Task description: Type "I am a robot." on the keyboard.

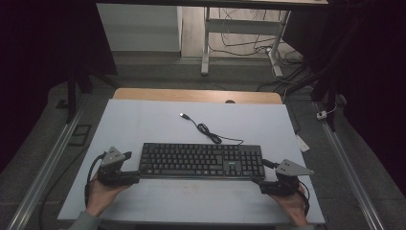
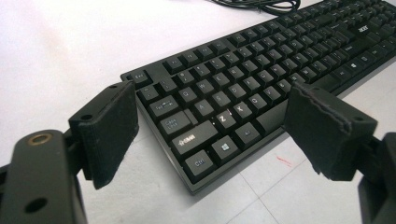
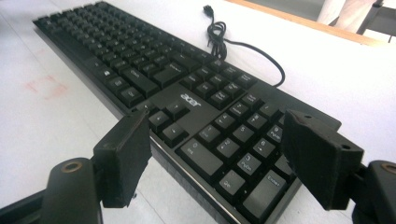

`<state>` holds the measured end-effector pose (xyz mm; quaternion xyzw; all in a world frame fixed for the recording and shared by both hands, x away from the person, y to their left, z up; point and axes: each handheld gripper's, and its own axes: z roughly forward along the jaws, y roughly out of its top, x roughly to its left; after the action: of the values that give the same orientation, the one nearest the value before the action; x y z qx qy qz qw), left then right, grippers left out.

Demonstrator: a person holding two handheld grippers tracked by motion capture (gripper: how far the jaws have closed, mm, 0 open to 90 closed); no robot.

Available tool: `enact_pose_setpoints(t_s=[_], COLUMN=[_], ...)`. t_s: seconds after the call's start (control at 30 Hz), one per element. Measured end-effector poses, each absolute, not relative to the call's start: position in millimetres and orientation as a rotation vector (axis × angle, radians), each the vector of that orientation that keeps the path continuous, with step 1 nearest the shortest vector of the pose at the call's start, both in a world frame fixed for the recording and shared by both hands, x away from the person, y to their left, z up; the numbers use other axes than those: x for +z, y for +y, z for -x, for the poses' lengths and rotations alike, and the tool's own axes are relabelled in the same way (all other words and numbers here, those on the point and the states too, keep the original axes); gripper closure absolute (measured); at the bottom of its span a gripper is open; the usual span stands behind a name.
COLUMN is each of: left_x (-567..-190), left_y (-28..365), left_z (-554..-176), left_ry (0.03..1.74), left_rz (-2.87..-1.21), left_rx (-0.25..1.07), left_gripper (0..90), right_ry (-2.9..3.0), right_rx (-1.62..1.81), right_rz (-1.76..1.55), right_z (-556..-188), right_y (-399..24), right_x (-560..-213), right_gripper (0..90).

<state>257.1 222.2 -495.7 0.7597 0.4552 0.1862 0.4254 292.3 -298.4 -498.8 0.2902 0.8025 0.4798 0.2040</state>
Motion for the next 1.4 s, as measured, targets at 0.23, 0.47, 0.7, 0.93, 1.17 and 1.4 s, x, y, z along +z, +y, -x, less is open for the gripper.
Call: enact_pose_setpoints(t_s=[0.23, 0.47, 0.7, 0.93, 1.17, 1.4], left_x=[-497, -498, -500, -502, -505, -506], left_y=[217, 218, 216, 215, 216, 217], left_z=[-256, -256, -257, -255, -251, -249], left_ry=[1.113, 1.096, 1.072, 1.049, 1.048, 1.053], left_rz=[-1.931, -1.933, -1.947, -1.945, -1.939, -1.929], left_rx=[0.498, 0.507, 0.529, 0.555, 0.556, 0.568], left_gripper=[18.9, 19.4, 20.2, 22.1, 23.8, 25.5], right_ry=[2.235, 2.246, 2.251, 2.255, 2.258, 2.263], right_rx=[1.325, 1.298, 1.292, 1.298, 1.288, 1.338], right_rz=[-0.824, -0.836, -0.837, -0.814, -0.802, -0.802], right_z=[-294, -295, -295, -298, -304, -309], right_y=[-300, -298, -295, -281, -264, -250], right_x=[-500, -502, -505, -502, -501, -498], right_gripper=[25.2, 26.1, 26.7, 27.7, 30.5, 36.3])
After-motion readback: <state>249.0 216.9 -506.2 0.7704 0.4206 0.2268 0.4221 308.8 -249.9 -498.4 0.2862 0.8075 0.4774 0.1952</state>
